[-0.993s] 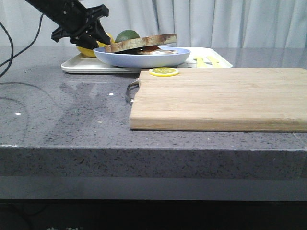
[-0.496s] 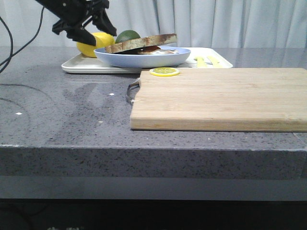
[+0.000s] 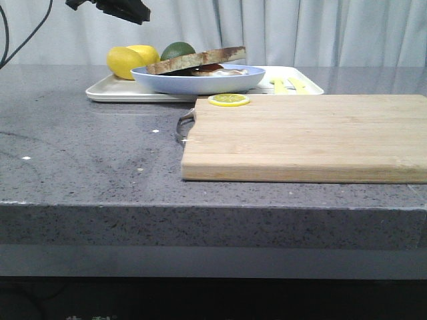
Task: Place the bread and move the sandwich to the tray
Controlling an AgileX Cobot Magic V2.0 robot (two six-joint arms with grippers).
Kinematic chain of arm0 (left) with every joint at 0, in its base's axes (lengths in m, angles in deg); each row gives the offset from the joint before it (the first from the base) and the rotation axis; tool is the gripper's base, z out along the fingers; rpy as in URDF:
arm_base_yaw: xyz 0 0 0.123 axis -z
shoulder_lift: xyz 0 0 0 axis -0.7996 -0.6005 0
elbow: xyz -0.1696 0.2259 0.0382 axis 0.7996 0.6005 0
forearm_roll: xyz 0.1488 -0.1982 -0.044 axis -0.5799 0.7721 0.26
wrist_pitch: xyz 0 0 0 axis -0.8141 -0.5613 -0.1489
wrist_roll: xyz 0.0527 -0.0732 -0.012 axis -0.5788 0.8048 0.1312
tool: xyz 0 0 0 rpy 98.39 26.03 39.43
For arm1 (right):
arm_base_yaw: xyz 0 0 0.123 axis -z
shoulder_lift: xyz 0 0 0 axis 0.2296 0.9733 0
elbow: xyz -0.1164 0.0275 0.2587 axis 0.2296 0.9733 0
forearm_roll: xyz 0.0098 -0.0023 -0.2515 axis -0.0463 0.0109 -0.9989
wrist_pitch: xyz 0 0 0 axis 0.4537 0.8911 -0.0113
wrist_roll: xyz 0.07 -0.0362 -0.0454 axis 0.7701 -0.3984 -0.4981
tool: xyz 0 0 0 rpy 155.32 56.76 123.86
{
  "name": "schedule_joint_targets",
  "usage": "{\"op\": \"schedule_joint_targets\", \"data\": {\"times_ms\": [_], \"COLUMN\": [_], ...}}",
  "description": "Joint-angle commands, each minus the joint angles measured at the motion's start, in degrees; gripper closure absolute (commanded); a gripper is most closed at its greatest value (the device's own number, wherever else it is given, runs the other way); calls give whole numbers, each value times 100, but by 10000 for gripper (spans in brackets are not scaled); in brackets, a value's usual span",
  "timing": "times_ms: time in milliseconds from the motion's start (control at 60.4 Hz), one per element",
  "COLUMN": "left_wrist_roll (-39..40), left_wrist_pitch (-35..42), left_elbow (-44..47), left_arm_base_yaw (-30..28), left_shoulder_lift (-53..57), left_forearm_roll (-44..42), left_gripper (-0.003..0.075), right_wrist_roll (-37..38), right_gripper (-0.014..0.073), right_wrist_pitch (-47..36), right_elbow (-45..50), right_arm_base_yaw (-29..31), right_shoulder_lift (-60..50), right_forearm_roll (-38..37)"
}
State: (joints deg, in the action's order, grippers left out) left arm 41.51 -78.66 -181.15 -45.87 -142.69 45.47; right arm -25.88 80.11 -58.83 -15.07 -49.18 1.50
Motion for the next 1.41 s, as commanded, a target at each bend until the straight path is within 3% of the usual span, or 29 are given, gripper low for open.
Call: {"op": "schedule_joint_targets", "data": {"times_ms": [0,248,563,844,1142,1390], "left_wrist_roll": [13,501,927,974,974,1040], "left_wrist_pitch": [-4,-96,-96,-96,9,663], "left_elbow": [-219,-227,126,2530,4347,6065], "left_arm_base_yaw": [3,14,482,772,242,-188], "left_shoulder_lift": [414,496,1098,2183,3489,4867], "left_forearm_roll": [283,111,-2285,-3205,-3307,-3282], "left_gripper": [741,741,741,741,741,741], "right_wrist_roll": [-15,-15,-15,-15,-15,-15], "right_gripper": [650,650,650,650,650,650], "right_wrist_pitch": [-440,-440,-440,-440,-440,-440], "right_elbow": [-155,-155,-155,-155,-155,-155], "right_arm_base_yaw": [34,34,34,34,34,34], "right_shoulder_lift": [51,51,51,51,51,51], "right_forearm_roll": [44,44,44,44,44,44]}}
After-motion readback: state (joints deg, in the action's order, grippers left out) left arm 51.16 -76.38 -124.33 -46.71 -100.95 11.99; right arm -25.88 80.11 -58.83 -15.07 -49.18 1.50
